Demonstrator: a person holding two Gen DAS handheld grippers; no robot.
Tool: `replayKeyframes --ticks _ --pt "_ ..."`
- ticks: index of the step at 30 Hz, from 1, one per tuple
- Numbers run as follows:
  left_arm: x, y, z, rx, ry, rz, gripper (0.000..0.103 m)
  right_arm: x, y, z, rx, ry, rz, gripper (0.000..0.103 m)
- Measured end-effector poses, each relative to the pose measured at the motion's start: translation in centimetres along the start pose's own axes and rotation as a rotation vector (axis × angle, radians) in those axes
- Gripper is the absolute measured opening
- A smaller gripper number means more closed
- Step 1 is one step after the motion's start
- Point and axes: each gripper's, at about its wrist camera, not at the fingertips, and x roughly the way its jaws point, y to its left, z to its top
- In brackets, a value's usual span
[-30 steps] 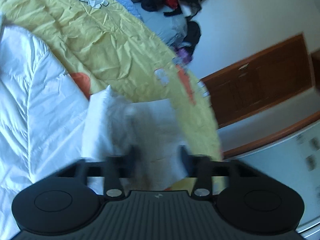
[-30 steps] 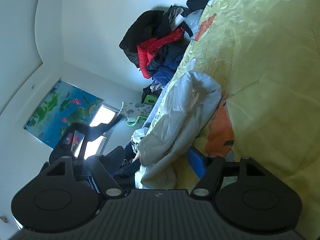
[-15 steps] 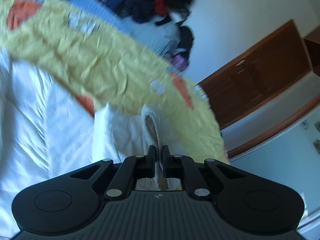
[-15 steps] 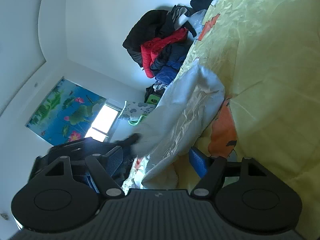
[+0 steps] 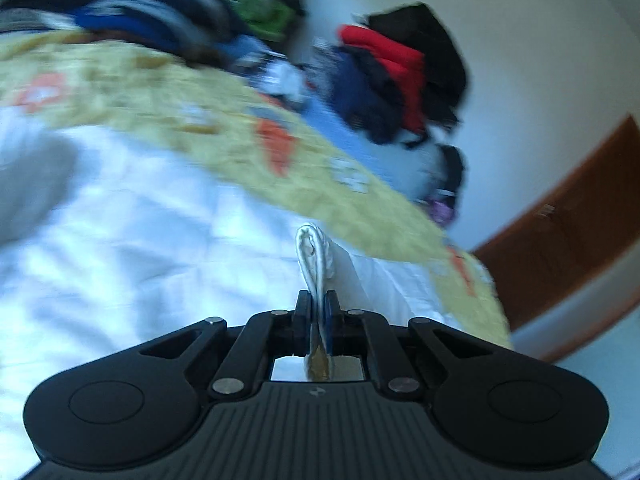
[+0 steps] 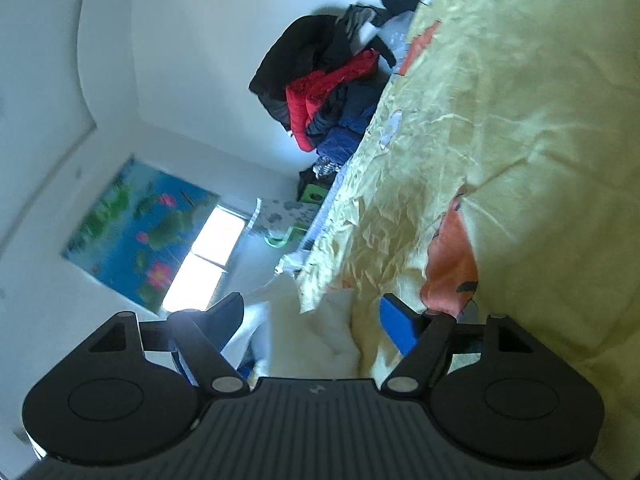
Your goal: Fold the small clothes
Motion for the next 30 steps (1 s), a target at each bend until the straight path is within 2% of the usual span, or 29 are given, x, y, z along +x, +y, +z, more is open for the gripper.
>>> replayKeyframes --ticks 4,8,13,19,24,27,30 --pt "-2.5 5.3 -0.5 -0.103 -0.003 0.118 0.006 0.1 0.3 -0.2 -0.015 -0.021 0.005 0.085" --pt "-3.4 8.1 -1.3 -0.149 -0.001 0.152 0.006 -0.3 -0.4 0.1 0.031 -0.05 0.039 0.084" --pt "-2.9 9.4 -1.3 -0.179 0.01 0.156 0.006 -0.3 -0.4 0.1 0.023 -0.051 0.034 0.084" --pt "-3.0 10.1 -1.6 -0.162 0.018 0.16 0.006 -0.2 -0.2 -0.2 0.004 -0.047 0.024 0.084" --pt "-2.8 12.4 -2.0 -0.21 0.028 0.215 0.006 -0.2 -0.1 -0.2 0.001 -0.047 0.022 0.084" --pt "-1.6 13.2 -2.7 -0.203 0.049 0.246 0.007 -0.1 -0.1 -0.2 -0.003 -0.046 0.02 0.084" --pt "-1.1 13.5 -3.2 -0.228 0.033 0.248 0.009 -0.1 0.1 -0.3 -0.012 -0.042 0.015 0.084"
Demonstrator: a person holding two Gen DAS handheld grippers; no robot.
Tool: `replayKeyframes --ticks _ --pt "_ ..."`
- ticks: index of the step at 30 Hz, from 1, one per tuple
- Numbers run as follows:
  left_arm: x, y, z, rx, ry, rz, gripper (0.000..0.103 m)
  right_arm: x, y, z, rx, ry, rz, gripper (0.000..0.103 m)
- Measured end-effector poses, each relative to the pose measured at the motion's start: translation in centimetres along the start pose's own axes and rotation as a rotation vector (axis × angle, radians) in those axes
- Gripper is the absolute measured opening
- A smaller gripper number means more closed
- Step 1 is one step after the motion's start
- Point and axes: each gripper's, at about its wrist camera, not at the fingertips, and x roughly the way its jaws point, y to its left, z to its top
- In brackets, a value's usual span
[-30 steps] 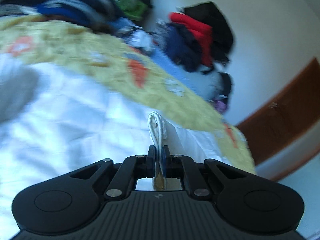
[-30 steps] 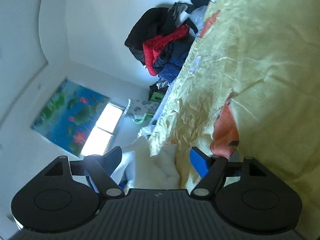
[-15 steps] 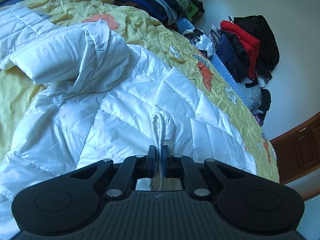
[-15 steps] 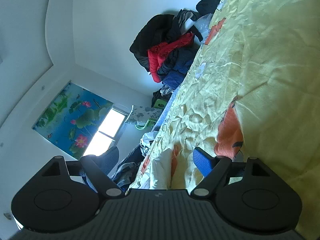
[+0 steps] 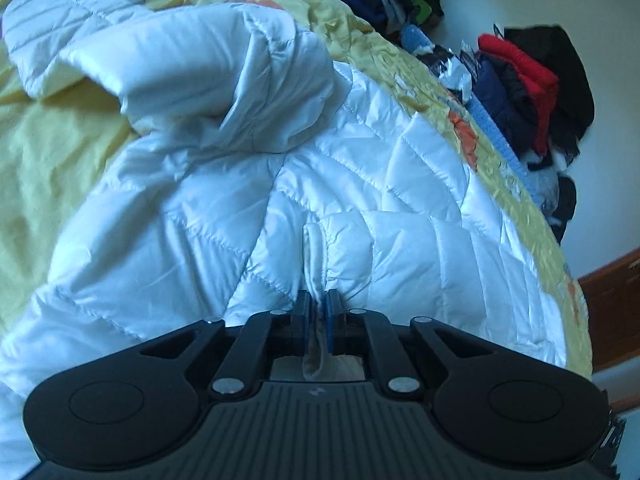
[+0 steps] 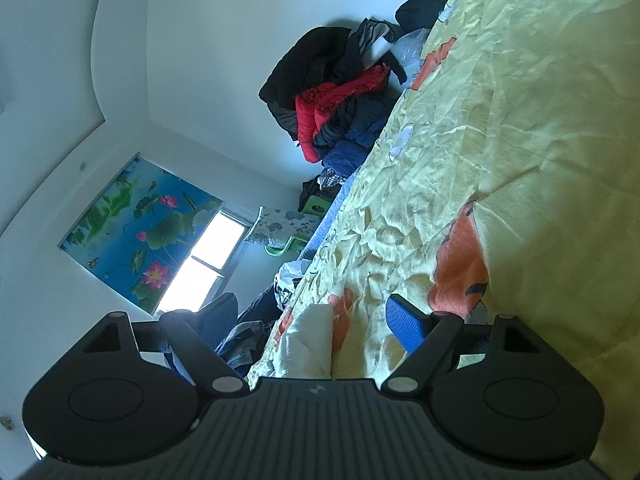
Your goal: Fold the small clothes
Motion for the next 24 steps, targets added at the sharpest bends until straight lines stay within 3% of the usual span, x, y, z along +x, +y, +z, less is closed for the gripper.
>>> replayKeyframes --ticks 4,6,8,10,13,15,17,18,21,23,24 --pt "-1.7 0.6 -0.3 -0.09 -0.024 -0.024 0.023 0.0 0.1 0.1 -0.001 0.0 0.001 0.084" --pt "-3.8 0.1 -0.6 -0.086 -0.095 -0.015 0.041 0.0 0.1 0.0 -0.003 0.001 -0.001 0.084" --pt "-6.1 -0.7 -0.9 -0.07 -0.198 -0.036 0.07 0.0 0.0 0.0 -0.007 0.002 -0.004 0.084" --pt "-7.6 -2.0 -1.1 -0.023 -0.285 -0.065 0.072 0.1 0.1 0.1 -0.014 0.004 -0.009 0.084" --pt "-7.8 -4.8 -1.5 0.114 -0.345 -0.084 0.072 0.2 0.5 0.0 -0.042 0.012 -0.03 0.084" --pt "-6.8 -6.6 -2.1 0.208 -0.342 -0.077 0.072 0.9 1.4 -0.2 -0.097 0.048 -0.089 0.084" --pt "-5.3 -7.8 -2.8 0.253 -0.316 -0.088 0.072 2.1 3.2 -0.3 -0.135 0.116 -0.207 0.088" --pt "-4.6 -8.2 -3.0 0.262 -0.303 -0.097 0.072 2.5 4.1 -0.3 -0.119 0.148 -0.236 0.084" --pt "-2.5 -9.0 -3.5 0.288 -0.283 -0.098 0.072 3.7 7.5 -0.8 -0.127 0.19 -0.151 0.088" --pt "-1.4 -9.5 -3.9 0.325 -0.303 -0.066 0.072 5.3 10.5 -1.7 -0.189 0.222 -0.095 0.1" --pt "-0.8 -9.6 -4.1 0.345 -0.303 -0.045 0.072 6.4 11.7 -2.2 -0.218 0.25 -0.072 0.101"
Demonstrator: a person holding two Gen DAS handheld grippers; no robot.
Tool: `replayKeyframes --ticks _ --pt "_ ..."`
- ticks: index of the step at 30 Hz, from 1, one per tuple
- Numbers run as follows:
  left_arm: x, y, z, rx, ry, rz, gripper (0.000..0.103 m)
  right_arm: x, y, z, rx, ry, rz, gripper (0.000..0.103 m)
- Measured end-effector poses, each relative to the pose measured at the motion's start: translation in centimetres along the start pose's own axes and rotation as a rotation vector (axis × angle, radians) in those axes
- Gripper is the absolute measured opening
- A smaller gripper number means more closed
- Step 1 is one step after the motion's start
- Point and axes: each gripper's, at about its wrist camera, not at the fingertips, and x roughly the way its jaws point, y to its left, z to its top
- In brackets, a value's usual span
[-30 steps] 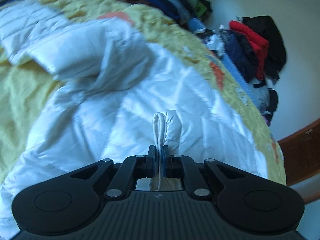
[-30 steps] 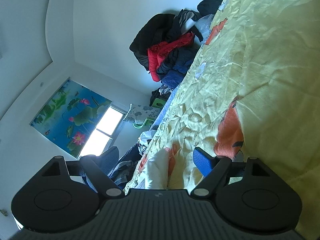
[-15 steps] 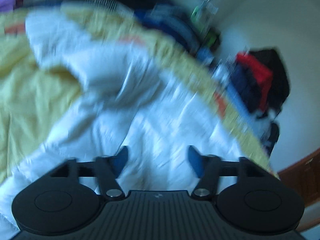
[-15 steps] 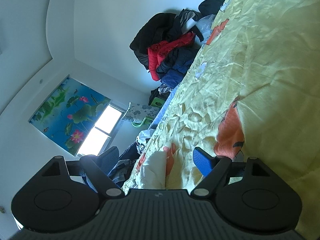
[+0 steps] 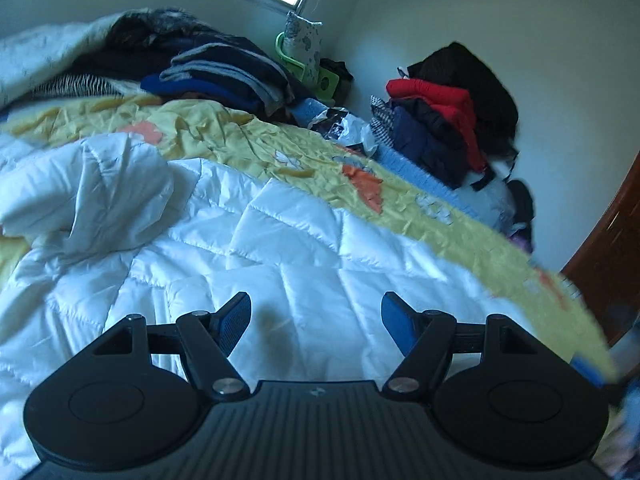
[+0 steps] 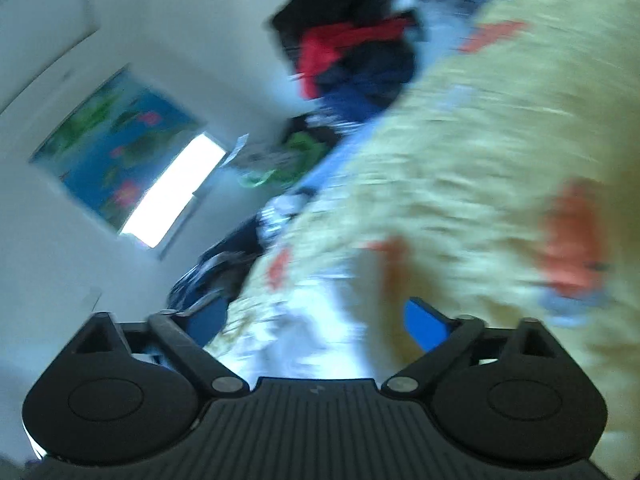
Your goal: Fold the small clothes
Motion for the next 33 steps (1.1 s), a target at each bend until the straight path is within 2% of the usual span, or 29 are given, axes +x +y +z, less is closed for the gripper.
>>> replayKeyframes --ticks 2,4,8,9,10,13,14,17,20,22,24,27,30,33 --pt "1.2 -0.2 -0.5 0.038 0.037 0.034 0.072 2.9 2.5 -0.4 -0.07 0.081 0.028 0.101" --pt "2.3 0.0 -1.1 0.075 0.081 0.075 0.072 6.5 4.3 -1.4 -0.16 0.193 0.003 0.099" --pt "4.2 0.2 -2.6 0.199 0.137 0.118 0.075 12.7 4.1 -4.2 -0.359 0.371 -0.222 0.091" --pt "4.4 0.2 -2.9 0.224 0.135 0.12 0.076 13.2 3.9 -4.8 -0.427 0.372 -0.229 0.091" --pt "4.5 0.2 -3.0 0.244 0.135 0.12 0.076 13.1 3.9 -5.4 -0.483 0.354 -0.211 0.098" --pt "4.7 0.4 -3.1 0.267 0.121 0.112 0.079 12.6 4.1 -7.4 -0.615 0.326 -0.218 0.099" --pt "4.8 0.4 -3.1 0.272 0.116 0.111 0.079 12.3 4.0 -7.9 -0.638 0.302 -0.214 0.099" --pt "3.9 0.8 -2.9 0.248 0.096 0.07 0.078 11.9 3.7 -7.2 -0.602 0.285 -0.189 0.099" --pt "0.4 2.7 -1.8 0.122 0.052 -0.029 0.079 11.5 3.1 -6.7 -0.552 0.267 -0.16 0.1" --pt "-2.9 5.0 -0.7 0.024 -0.043 -0.083 0.084 12.1 3.4 -6.7 -0.547 0.263 -0.159 0.1" --pt "-6.0 7.9 0.9 -0.071 -0.158 -0.047 0.09 12.1 3.5 -6.8 -0.551 0.261 -0.163 0.1" --pt "-8.8 14.3 4.1 -0.265 -0.304 0.079 0.095 12.2 3.5 -6.9 -0.55 0.257 -0.165 0.1" --pt "-9.0 22.4 7.1 -0.534 -0.323 0.132 0.096 12.0 3.3 -6.8 -0.533 0.251 -0.156 0.1" --pt "-8.2 30.1 8.1 -0.798 -0.348 0.15 0.096 11.9 3.3 -6.8 -0.523 0.244 -0.155 0.1"
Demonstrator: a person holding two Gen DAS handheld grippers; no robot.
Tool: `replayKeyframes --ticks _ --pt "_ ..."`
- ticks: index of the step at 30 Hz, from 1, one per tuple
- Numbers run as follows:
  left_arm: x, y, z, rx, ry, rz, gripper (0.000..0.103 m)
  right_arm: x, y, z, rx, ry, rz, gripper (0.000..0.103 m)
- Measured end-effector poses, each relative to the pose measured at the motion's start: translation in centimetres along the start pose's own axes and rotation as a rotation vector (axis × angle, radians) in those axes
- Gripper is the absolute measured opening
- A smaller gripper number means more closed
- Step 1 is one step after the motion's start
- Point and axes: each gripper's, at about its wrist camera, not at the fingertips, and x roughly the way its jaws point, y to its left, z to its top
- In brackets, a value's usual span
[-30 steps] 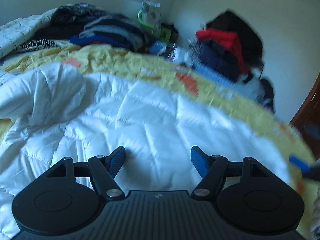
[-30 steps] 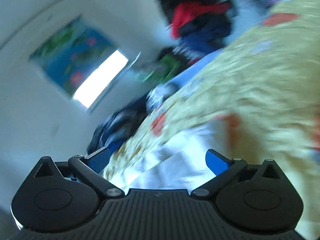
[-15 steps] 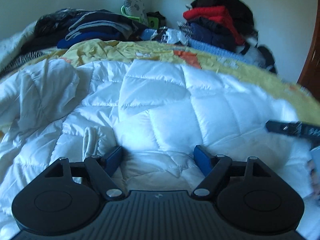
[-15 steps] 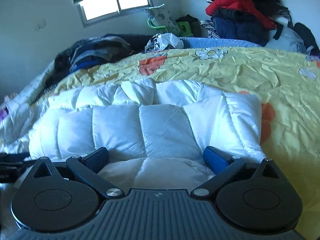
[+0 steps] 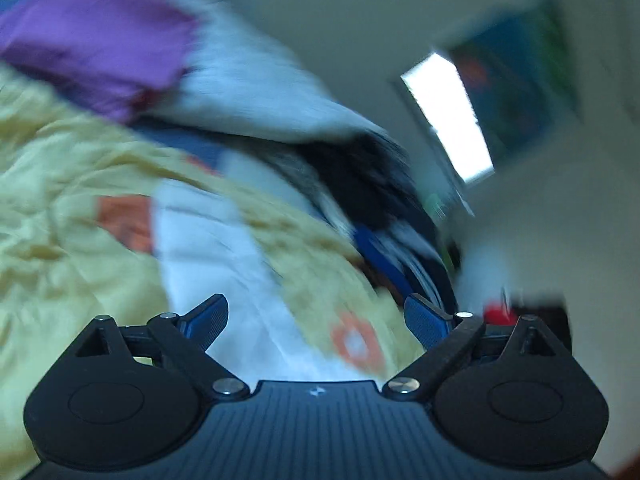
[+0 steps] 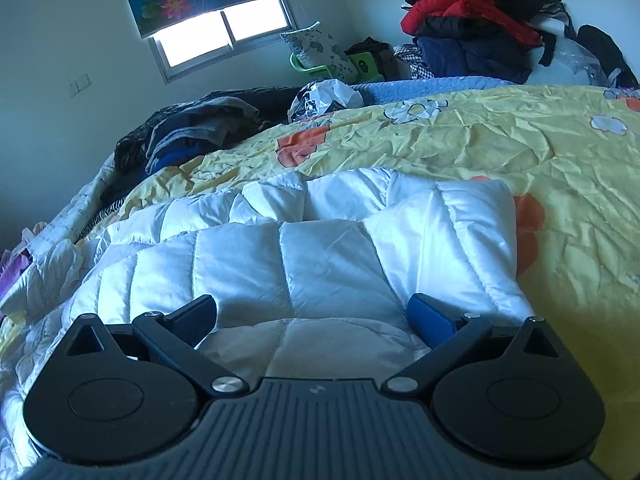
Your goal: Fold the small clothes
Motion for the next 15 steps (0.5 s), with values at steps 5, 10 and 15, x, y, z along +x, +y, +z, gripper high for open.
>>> replayKeyframes --ticks 5,10,15 --pt "4.3 3.9 3.5 -0.08 0.056 0.08 0.095 0.0 0.2 0.0 -0.003 -0.001 -0.01 0.1" --pt "6.9 5.1 4.0 -0.034 0.119 0.118 0.077 0.1 0.1 0.0 -0.005 -0.001 -0.015 0.1" --pt "9.6 5.7 3.8 -0.004 0.147 0.192 0.059 0.1 0.2 -0.1 -0.007 -0.001 -0.017 0.1"
